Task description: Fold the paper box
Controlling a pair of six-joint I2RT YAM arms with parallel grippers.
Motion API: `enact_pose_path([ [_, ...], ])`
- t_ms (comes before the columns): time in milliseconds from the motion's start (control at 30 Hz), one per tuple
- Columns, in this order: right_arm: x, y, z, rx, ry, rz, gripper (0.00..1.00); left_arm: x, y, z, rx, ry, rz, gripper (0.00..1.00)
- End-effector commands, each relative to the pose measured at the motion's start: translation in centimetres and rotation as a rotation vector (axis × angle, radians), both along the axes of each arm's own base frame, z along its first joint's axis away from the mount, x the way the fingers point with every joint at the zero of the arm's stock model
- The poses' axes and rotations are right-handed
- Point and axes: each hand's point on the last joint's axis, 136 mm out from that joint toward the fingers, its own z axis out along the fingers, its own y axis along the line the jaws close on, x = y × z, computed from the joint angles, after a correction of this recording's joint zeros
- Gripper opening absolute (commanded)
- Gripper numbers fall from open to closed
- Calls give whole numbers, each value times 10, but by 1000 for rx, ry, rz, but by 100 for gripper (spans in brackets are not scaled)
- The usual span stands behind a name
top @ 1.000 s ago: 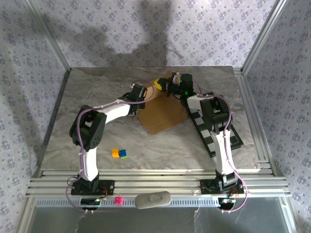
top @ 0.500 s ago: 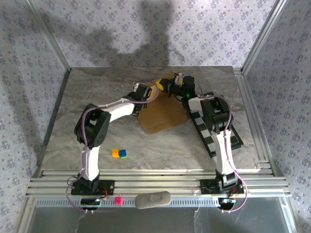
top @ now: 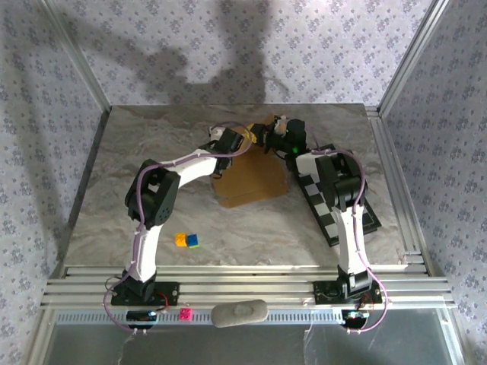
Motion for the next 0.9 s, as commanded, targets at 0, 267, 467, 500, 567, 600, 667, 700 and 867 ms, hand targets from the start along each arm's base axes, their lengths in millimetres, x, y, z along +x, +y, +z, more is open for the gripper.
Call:
enact_pose_path([
  [0,-12,-7,-1,-22,61,16,23,-15,45,-27,189,111,70,0],
  [267,-20,-56,68,-120,18,-186,47,-13,48,9,143,64,-1,0],
  [467,-49,-120,126,-351,14,-376,52,-11,54,53,-72,35,-99,0],
  [500,-55,-132,131,-386,26,-404,52,-9,54,60,-129,32,-120,0],
  [567,-65,-152,136,-450,72,-452,52,-8,50,74,-239,36,-171,0],
  [600,-71,-161,137,-488,103,-473,51,-7,48,82,-288,42,-197,0],
  [667,-78,-173,146,-547,127,-499,51,-6,39,96,-359,51,-260,0],
  [700,-82,-178,152,-570,140,-508,51,-7,32,102,-395,59,-302,0],
  [867,-91,-175,183,-589,183,-482,51,-17,8,120,-485,154,-422,0],
])
